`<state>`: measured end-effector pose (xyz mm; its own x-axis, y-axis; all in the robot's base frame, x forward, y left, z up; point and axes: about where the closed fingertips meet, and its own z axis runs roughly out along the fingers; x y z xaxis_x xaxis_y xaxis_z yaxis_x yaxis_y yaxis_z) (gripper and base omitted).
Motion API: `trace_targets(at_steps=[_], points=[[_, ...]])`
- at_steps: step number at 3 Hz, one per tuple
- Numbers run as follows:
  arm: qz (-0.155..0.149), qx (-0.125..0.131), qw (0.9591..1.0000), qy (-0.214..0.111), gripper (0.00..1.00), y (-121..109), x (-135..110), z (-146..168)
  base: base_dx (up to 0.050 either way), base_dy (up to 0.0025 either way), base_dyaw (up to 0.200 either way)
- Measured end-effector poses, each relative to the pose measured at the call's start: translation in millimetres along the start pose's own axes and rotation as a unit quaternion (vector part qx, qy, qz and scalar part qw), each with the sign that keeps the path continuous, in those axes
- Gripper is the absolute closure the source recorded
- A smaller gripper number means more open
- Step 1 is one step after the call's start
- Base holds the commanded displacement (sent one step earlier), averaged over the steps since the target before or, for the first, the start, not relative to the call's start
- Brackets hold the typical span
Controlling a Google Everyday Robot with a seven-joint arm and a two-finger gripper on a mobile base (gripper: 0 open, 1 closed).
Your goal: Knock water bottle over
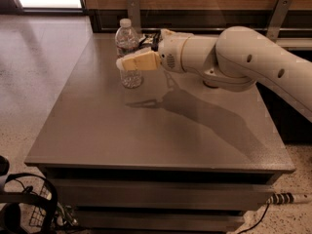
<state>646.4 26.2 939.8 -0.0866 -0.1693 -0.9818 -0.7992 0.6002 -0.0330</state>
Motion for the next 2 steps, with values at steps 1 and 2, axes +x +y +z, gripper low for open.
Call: trace_targets(at_steps=[1,2], points=[[0.02,0.004,0.9996,-0.021,0.0,3,16,20,0.0,0.0,0.0],[0.032,0.005,0.9988,-0.036,0.0,6,24,32,0.0,0.0,0.0]])
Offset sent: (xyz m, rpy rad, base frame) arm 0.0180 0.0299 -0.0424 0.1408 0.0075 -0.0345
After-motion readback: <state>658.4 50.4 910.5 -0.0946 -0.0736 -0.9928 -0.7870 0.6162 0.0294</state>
